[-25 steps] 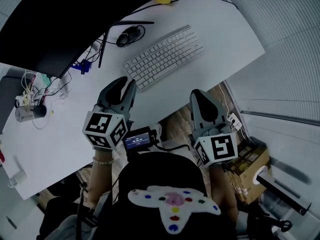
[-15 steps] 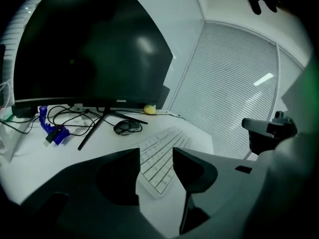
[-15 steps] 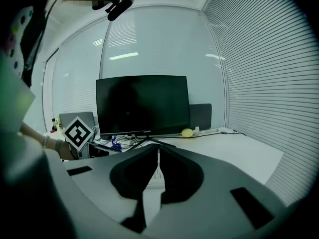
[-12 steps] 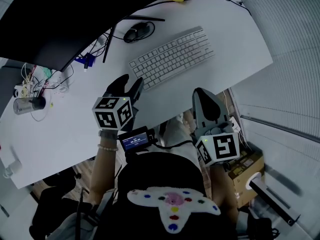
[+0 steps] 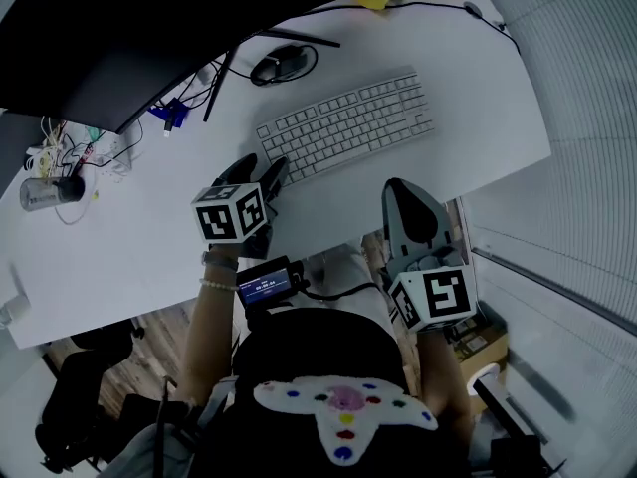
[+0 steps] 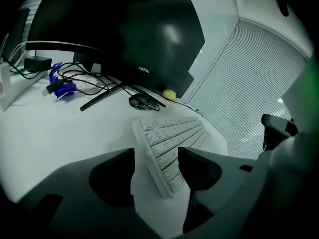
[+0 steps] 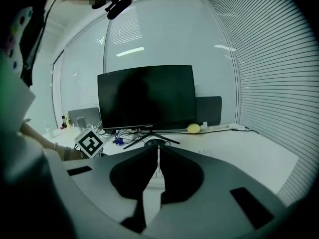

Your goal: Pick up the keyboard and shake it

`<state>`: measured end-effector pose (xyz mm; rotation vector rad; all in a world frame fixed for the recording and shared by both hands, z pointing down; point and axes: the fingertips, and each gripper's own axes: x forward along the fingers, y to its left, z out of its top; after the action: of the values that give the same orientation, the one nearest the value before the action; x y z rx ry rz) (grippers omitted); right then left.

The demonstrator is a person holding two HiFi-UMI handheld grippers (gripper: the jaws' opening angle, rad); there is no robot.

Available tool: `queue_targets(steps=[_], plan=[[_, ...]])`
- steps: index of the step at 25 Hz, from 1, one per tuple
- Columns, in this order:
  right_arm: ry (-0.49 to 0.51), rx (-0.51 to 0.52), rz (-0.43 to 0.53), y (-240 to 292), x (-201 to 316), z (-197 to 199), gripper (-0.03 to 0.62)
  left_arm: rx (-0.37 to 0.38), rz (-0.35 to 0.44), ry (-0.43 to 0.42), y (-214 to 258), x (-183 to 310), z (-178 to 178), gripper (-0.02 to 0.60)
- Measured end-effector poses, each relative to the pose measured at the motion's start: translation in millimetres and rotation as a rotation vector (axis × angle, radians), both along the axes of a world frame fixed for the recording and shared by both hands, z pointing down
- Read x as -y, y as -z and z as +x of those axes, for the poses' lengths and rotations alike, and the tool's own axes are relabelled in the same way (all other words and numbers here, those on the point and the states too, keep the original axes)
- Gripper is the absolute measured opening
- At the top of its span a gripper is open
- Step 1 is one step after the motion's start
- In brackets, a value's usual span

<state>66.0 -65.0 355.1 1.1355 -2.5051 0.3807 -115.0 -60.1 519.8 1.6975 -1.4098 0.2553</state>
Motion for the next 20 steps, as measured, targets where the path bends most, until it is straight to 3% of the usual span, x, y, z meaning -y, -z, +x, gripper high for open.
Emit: queue_targets(steps=[12, 20], plan=[[0.026, -0.003, -0.058, -15.4, 31.1, 17.5, 0.04, -0.093, -0.048, 0.079, -11.1, 5.5, 10.7, 0.276], [0.061, -0.044, -0.088, -26.1, 51.1, 23.3, 0.04, -0.133, -0.064, 0.093, -8.2, 4.9, 11.1, 0.241]])
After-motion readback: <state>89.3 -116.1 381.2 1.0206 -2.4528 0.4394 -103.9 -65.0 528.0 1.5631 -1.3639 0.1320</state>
